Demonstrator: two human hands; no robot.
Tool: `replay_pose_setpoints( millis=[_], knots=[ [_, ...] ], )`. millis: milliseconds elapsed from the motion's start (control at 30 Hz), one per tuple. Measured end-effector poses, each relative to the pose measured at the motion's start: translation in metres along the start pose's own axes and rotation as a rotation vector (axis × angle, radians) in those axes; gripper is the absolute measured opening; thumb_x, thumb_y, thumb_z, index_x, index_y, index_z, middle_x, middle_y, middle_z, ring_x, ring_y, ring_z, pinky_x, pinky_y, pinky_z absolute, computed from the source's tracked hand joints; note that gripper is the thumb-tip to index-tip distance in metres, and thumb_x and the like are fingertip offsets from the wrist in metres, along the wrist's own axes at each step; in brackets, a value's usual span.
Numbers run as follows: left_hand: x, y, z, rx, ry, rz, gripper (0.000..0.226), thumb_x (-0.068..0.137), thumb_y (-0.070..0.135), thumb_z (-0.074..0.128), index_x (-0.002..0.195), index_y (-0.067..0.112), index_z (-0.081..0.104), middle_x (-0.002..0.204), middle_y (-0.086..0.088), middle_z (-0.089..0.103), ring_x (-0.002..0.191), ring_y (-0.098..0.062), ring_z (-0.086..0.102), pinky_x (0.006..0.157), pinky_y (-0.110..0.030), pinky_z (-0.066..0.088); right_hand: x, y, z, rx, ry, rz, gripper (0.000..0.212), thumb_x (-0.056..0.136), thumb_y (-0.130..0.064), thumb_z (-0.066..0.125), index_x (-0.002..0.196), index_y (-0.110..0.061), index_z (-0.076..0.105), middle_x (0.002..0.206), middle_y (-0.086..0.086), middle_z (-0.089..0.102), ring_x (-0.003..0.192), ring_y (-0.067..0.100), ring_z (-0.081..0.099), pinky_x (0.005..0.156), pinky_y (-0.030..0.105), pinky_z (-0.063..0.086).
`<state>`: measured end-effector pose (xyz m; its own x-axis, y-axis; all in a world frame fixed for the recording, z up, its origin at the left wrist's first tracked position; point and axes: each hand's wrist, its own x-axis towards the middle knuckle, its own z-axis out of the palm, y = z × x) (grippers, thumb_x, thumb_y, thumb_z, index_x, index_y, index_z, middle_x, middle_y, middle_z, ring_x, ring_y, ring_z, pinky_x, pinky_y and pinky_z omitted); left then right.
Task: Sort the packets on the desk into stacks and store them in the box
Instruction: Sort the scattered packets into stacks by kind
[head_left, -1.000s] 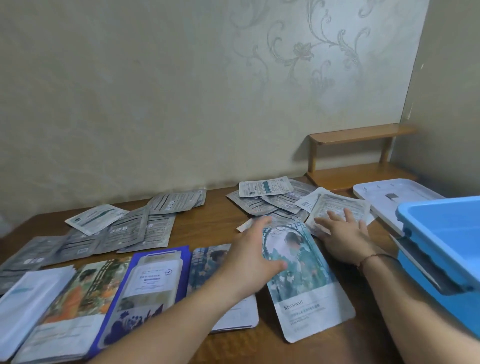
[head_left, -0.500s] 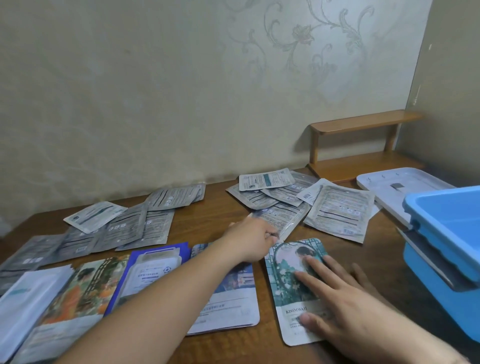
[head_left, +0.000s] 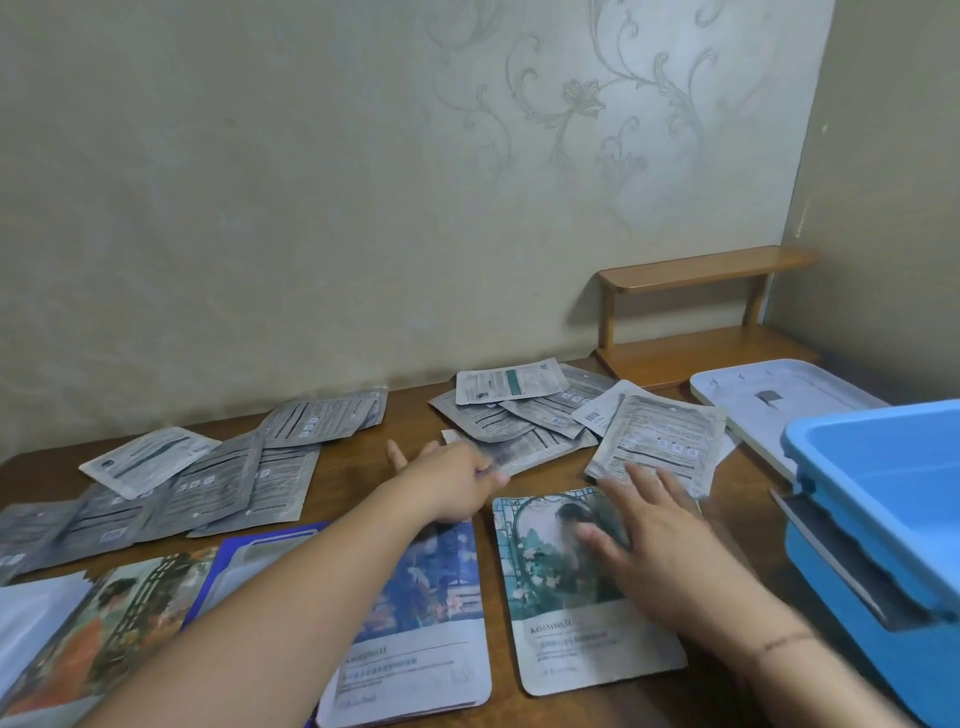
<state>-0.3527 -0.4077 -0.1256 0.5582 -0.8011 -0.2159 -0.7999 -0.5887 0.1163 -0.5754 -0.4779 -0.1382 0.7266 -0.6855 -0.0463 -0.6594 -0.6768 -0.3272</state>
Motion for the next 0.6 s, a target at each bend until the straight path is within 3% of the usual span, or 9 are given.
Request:
replay_pose_setpoints(
  millis=[100, 167, 233, 300, 367, 433, 500, 600],
  knots=[
    [0.005, -0.003, -0.004, -0.005, 0.013, -0.033, 0.04, 0.099, 0.057, 0.034, 0.124, 0.037, 0.058, 0.145, -0.001, 0.047, 0.142, -0.031, 0.03, 0.11, -0.072, -0.002, 0.04, 0.006, -0.003, -0.076, 0.042, 0.254, 0.07, 0.093, -0.068, 0.021, 0.152, -0.029, 0.025, 0.164, 0.002, 0.009, 0.15, 0.032, 0.004, 0.118, 0.053, 0.012],
    [0.007, -0.002, -0.007, -0.032, 0.02, -0.015, 0.039, 0.099, 0.053, 0.037, 0.126, 0.032, 0.058, 0.142, -0.001, 0.048, 0.138, -0.03, 0.035, 0.113, -0.067, 0.009, 0.059, 0.008, 0.0, -0.076, -0.009, 0.312, 0.07, 0.093, -0.068, 0.017, 0.151, -0.029, 0.028, 0.163, 0.0, 0.014, 0.149, 0.031, 0.008, 0.116, 0.058, 0.013],
    [0.009, 0.0, -0.008, -0.023, 0.083, 0.061, 0.039, 0.1, 0.047, 0.04, 0.13, 0.027, 0.054, 0.143, 0.0, 0.046, 0.138, -0.026, 0.035, 0.115, -0.056, 0.018, 0.07, 0.004, 0.002, -0.031, -0.032, 0.269, 0.054, 0.098, -0.055, 0.021, 0.141, -0.029, 0.041, 0.158, 0.0, 0.026, 0.148, 0.031, 0.014, 0.114, 0.062, 0.012],
    [0.014, 0.003, -0.006, -0.036, 0.193, 0.167, 0.038, 0.1, 0.043, 0.043, 0.135, 0.028, 0.05, 0.146, 0.003, 0.044, 0.139, -0.022, 0.034, 0.115, -0.047, 0.024, 0.076, -0.001, 0.003, -0.025, -0.016, 0.147, 0.031, 0.099, -0.036, 0.027, 0.113, -0.029, 0.053, 0.137, -0.002, 0.046, 0.14, 0.03, 0.029, 0.111, 0.065, 0.014],
    [0.021, 0.007, -0.004, -0.081, 0.29, 0.252, 0.042, 0.101, 0.037, 0.045, 0.143, 0.03, 0.044, 0.152, 0.006, 0.038, 0.141, -0.018, 0.031, 0.117, -0.042, 0.024, 0.081, -0.001, 0.006, 0.017, 0.001, 0.011, 0.02, 0.098, -0.025, 0.029, 0.098, -0.027, 0.049, 0.125, -0.004, 0.051, 0.134, 0.027, 0.037, 0.109, 0.063, 0.019],
    [0.029, 0.013, -0.001, -0.161, 0.262, 0.351, 0.045, 0.102, 0.03, 0.044, 0.146, 0.033, 0.04, 0.156, 0.009, 0.032, 0.145, -0.014, 0.026, 0.119, -0.038, 0.02, 0.085, 0.002, 0.011, 0.078, 0.008, -0.101, 0.029, 0.099, -0.02, 0.03, 0.121, -0.026, 0.049, 0.137, -0.006, 0.048, 0.137, 0.024, 0.033, 0.11, 0.06, 0.021],
    [0.034, 0.021, 0.005, -0.167, 0.137, 0.417, 0.045, 0.104, 0.033, 0.039, 0.148, 0.039, 0.035, 0.159, 0.013, 0.025, 0.148, -0.01, 0.017, 0.122, -0.046, 0.007, 0.087, 0.006, 0.014, 0.16, 0.051, -0.137, 0.045, 0.099, -0.017, 0.033, 0.142, -0.027, 0.038, 0.149, -0.006, 0.04, 0.145, 0.022, 0.022, 0.116, 0.058, 0.013],
    [0.04, 0.029, 0.009, 0.103, 0.061, 0.356, 0.045, 0.103, 0.053, 0.023, 0.147, 0.049, 0.03, 0.16, 0.022, 0.014, 0.15, -0.013, 0.004, 0.106, -0.065, -0.023, 0.088, 0.013, 0.013, 0.092, 0.2, 0.044, 0.047, 0.101, -0.023, 0.031, 0.148, -0.026, 0.03, 0.161, -0.004, 0.022, 0.151, 0.023, 0.004, 0.12, 0.053, 0.002]
  ],
)
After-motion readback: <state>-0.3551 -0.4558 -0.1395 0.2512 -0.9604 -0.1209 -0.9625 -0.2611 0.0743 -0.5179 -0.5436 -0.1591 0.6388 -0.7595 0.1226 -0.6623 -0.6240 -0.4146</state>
